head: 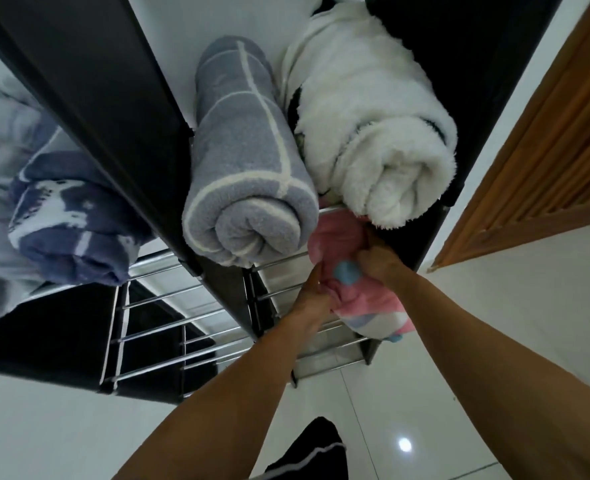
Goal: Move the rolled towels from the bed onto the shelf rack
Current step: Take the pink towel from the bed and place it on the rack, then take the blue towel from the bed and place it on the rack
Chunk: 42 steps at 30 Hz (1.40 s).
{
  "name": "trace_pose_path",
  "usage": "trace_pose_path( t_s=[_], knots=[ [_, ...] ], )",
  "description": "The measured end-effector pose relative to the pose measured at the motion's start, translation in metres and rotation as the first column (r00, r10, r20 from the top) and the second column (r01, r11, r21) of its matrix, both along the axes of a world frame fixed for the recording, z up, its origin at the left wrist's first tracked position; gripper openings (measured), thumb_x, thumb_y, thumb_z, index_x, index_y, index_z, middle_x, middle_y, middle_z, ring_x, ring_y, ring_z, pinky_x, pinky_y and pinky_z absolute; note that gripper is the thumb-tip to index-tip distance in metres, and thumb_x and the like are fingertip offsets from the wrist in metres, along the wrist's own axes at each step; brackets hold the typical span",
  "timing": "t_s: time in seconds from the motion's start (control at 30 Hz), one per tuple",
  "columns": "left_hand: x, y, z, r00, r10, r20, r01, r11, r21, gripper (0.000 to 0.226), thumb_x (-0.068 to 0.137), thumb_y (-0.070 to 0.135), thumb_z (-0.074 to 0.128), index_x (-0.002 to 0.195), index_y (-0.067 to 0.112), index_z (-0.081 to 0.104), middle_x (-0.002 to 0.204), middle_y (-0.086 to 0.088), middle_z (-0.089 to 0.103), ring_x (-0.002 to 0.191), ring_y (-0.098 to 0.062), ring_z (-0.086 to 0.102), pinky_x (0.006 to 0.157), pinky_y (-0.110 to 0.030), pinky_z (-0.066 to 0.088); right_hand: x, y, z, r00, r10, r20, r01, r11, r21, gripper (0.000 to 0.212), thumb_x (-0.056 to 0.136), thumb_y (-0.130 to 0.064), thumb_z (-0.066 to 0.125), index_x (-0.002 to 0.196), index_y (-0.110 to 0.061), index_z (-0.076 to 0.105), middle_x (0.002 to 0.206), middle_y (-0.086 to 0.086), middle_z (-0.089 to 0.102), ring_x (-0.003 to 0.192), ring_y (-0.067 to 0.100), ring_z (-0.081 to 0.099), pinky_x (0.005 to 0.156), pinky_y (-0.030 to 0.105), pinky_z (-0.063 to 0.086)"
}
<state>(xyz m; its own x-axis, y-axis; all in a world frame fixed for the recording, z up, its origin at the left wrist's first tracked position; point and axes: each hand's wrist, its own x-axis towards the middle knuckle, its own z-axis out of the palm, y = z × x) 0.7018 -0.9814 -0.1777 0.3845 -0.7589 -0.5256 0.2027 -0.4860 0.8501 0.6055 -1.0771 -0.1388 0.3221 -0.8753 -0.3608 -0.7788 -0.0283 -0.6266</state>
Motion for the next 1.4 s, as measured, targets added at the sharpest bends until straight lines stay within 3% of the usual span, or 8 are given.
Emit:
trace_pose_path(
  t_s=[0.17, 0.3, 0.5, 0.6, 0.7, 0.93, 1.17, 1.4],
  knots=[
    [-0.006, 0.015, 0.013, 0.995, -0.092, 0.048, 0.094, 0.995, -0.024, 0.068, 0.079, -0.017, 0.046, 0.136, 0.021, 0.042, 0.109, -0.012, 0.056, 0.096, -0.019, 0.049, 0.076, -0.028, 0.044, -0.009, 0.016, 0.009, 0.999, 0.014, 0.031, -0.012, 0.998, -0.061, 0.062, 0.093, -0.010, 0.046, 0.150, -0.005, 0.022, 0.148, 0.021, 0.041, 0.132, 0.037, 0.044, 0.106, 0.033, 0.035],
    [-0.002, 0.033, 0.017, 0.840, -0.386, 0.381, 0.311, 0.918, 0.246, 0.055, 0.064, 0.017, 0.055, 0.118, 0.019, 0.055, 0.113, -0.013, 0.067, 0.104, -0.032, 0.064, 0.085, -0.036, 0.052, -0.035, 0.054, 0.014, 0.996, -0.045, 0.083, 0.053, 0.993, -0.101, 0.060, 0.077, -0.024, 0.045, 0.133, 0.000, 0.049, 0.130, 0.025, 0.056, 0.118, 0.042, 0.054, 0.097, 0.044, 0.046],
    [-0.036, 0.086, 0.055, 0.530, -0.739, 0.416, 0.584, 0.674, 0.453, 0.046, 0.074, 0.025, 0.050, 0.118, 0.017, 0.063, 0.121, -0.009, 0.066, 0.103, -0.025, 0.063, 0.078, -0.027, 0.051, -0.109, 0.145, 0.044, 0.974, -0.203, 0.102, 0.210, 0.975, -0.066, 0.043, 0.091, -0.005, 0.049, 0.134, 0.000, 0.047, 0.136, 0.021, 0.051, 0.123, 0.033, 0.049, 0.100, 0.028, 0.036],
    [-0.073, 0.109, 0.085, 0.455, -0.766, 0.455, 0.632, 0.637, 0.440, 0.006, 0.086, 0.009, 0.053, 0.086, 0.009, 0.060, 0.104, -0.014, 0.063, 0.091, -0.021, 0.057, 0.068, -0.025, 0.040, -0.155, 0.182, 0.055, 0.946, -0.302, 0.118, 0.310, 0.950, -0.049, 0.045, 0.094, -0.012, 0.053, 0.138, -0.006, 0.044, 0.140, 0.015, 0.050, 0.124, 0.029, 0.051, 0.102, 0.031, 0.040],
    [-0.115, 0.131, 0.099, 0.411, -0.786, 0.461, 0.702, 0.596, 0.390, 0.011, 0.087, 0.009, 0.056, 0.095, 0.006, 0.062, 0.094, -0.009, 0.059, 0.079, -0.018, 0.056, 0.059, -0.019, 0.043, -0.205, 0.225, 0.070, 0.883, -0.436, 0.175, 0.447, 0.894, -0.023, 0.043, 0.094, -0.015, 0.053, 0.136, -0.008, 0.045, 0.137, 0.012, 0.053, 0.118, 0.027, 0.056, 0.092, 0.026, 0.041],
    [-0.227, 0.185, 0.139, 0.293, -0.851, 0.435, 0.892, 0.408, 0.197, 0.023, 0.087, 0.016, 0.059, 0.110, 0.013, 0.064, 0.093, -0.006, 0.064, 0.085, -0.020, 0.062, 0.060, -0.020, 0.045, -0.316, 0.357, 0.113, 0.518, -0.732, 0.442, 0.771, 0.624, 0.130, 0.015, 0.090, -0.009, 0.055, 0.104, -0.012, 0.061, 0.094, 0.009, 0.070, 0.083, 0.019, 0.068, 0.073, 0.031, 0.051],
    [-0.336, 0.279, 0.194, 0.005, -0.878, 0.480, 0.999, -0.019, -0.045, 0.008, 0.088, 0.016, 0.058, 0.094, 0.021, 0.062, 0.076, -0.003, 0.062, 0.072, -0.018, 0.063, 0.063, -0.024, 0.045, -0.379, 0.550, 0.162, -0.019, -0.737, 0.676, 0.979, 0.124, 0.164, 0.015, 0.092, 0.000, 0.053, 0.087, -0.012, 0.062, 0.076, 0.011, 0.066, 0.058, 0.012, 0.065, 0.055, 0.016, 0.053],
    [-0.440, 0.434, 0.229, -0.352, -0.792, 0.499, 0.860, -0.483, -0.161, 0.010, 0.089, 0.008, 0.059, 0.097, 0.014, 0.059, 0.068, 0.001, 0.060, 0.034, 0.002, 0.050, 0.044, -0.019, 0.040, -0.380, 0.763, 0.187, -0.301, -0.721, 0.624, 0.952, -0.269, 0.148, 0.012, 0.095, -0.002, 0.050, 0.093, -0.011, 0.059, 0.077, 0.009, 0.065, 0.067, 0.018, 0.061, 0.065, 0.025, 0.047]
  ],
)
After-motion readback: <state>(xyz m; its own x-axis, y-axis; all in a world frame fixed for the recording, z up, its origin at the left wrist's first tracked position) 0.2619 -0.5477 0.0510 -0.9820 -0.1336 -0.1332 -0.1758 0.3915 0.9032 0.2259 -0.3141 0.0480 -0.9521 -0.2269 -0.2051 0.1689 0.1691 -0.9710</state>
